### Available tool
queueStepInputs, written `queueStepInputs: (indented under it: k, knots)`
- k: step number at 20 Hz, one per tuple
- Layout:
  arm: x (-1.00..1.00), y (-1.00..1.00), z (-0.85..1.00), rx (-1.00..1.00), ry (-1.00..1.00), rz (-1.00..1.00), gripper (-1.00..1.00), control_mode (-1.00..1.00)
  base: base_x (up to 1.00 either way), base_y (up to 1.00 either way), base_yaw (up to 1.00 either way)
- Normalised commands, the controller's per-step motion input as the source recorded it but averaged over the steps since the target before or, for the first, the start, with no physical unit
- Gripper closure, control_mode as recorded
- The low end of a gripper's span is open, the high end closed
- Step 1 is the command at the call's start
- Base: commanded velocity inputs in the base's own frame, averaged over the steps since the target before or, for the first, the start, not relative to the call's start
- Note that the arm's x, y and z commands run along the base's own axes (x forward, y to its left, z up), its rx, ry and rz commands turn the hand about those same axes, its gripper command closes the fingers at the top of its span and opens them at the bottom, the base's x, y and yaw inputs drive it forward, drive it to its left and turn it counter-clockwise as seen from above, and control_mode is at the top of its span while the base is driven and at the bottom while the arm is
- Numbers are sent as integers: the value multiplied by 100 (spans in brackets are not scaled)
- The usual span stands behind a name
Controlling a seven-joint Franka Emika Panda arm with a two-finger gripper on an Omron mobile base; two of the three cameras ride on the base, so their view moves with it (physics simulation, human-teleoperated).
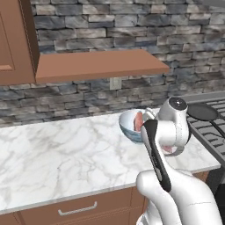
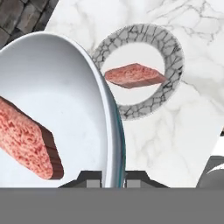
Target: Place one of the steaks on the plate and the other in the bowl. Then place the bowl in the fridge.
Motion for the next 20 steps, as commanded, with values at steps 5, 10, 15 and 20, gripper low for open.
queueStepInputs:
  k: [5,10,15,20]
  knots:
    - [-38,0,25,0,-13,-30,100,-100,0,0,0]
    - [-56,0,53,1,-7,-8,100,-100,0,0,0]
    - [-75,-10,52,0,-1,-2,100,-100,0,0,0]
    - [-66,-2,49,0,-15,0,100,-100,0,0,0]
